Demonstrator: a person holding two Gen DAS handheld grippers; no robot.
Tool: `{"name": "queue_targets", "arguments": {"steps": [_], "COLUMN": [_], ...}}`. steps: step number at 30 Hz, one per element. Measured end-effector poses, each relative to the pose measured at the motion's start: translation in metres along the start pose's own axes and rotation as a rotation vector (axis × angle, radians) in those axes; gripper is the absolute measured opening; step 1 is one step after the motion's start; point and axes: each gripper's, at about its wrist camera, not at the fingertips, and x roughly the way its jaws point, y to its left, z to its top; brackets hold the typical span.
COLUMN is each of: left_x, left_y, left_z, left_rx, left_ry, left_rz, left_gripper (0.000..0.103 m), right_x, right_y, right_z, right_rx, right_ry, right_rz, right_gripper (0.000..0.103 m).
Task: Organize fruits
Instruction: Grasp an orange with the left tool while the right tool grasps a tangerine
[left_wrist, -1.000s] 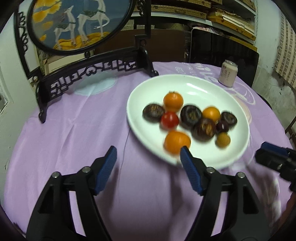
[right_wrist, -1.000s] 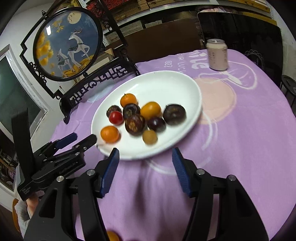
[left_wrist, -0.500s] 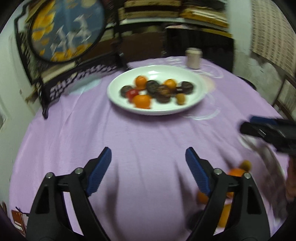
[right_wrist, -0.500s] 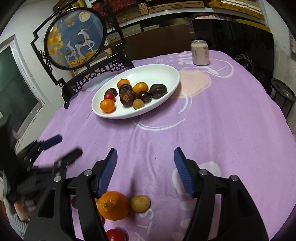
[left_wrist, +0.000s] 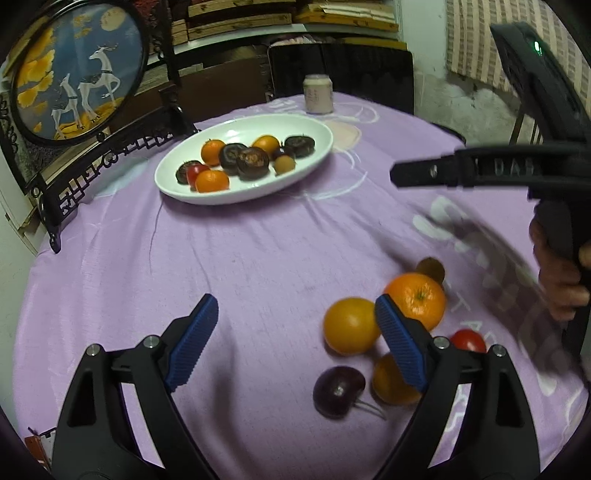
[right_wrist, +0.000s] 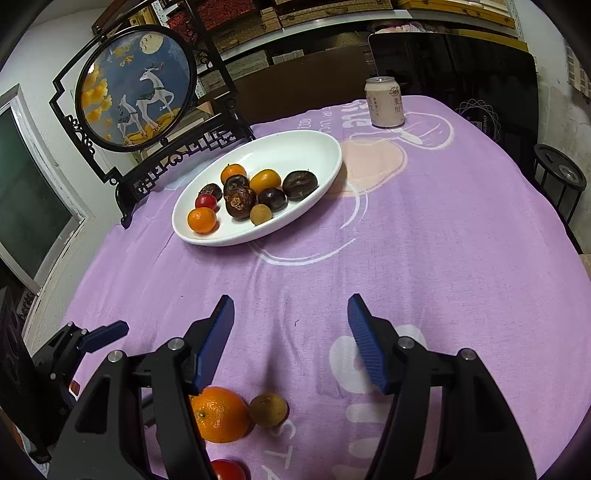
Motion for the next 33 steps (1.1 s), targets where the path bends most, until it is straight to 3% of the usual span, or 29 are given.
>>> {"name": "queue_targets", "arguments": {"steps": [4,6,8,10,12,15,19,25,27,31,33], "left_x": [0.001,-0.001,-0.001,-0.005,-0.011,-0.009,0.008,0.021,0.021,0.012,0.011], "left_y": [0.007,0.024,0.052,0.077,0.083,0.066,0.045,0.052,0.053,0.056,0.059], "left_z": [0.001,0.005,0.006,0.006,0.006,0.007,0.004,-0.005,-0.012,-0.019,-0.017], "left_rx": [-0.007,-0.041,-0.137,-0.251,-0.282,-0.209,-0.105,-0.136,-0.152,-0.167,-0.185], "left_ry": [-0.006,-0.028,-0.019,-0.025,-0.047,-0.054,-0.001,0.080,0.106,0.088,0.077], "left_rz": [0.037,0.142,0.223,0.162,0.131,0.141,0.173,0.133,0.122,0.117,0.102], "left_gripper": [0.096,0.095,0.093,0.093,0.093,0.093,0.091,0.071,0.071,0.070,0.059], "right_x": [0.000,-0.001,-0.001,-0.002,-0.002,-0.001,0.000,0.000,0.000,0.000,0.000], "right_y": [0.000,0.000,-0.001,0.000,0.002,0.003,0.003,0.004,0.005,0.010,0.017], "right_z": [0.000,0.000,0.001,0.001,0.000,-0.001,-0.001,-0.002,-0.002,-0.005,-0.008], "right_rx": [0.001,0.003,0.005,0.002,-0.004,-0.013,-0.014,-0.016,-0.014,-0.029,-0.057], "right_ry": [0.000,-0.001,-0.004,-0.006,-0.007,-0.002,0.004,0.006,0.008,0.017,0.027], "right_rz": [0.000,0.001,0.003,0.006,0.008,0.005,0.003,0.008,0.011,0.020,0.029], "right_gripper": [0.064,0.064,0.064,0.064,0.064,0.064,0.064,0.064,0.064,0.064,0.064]}}
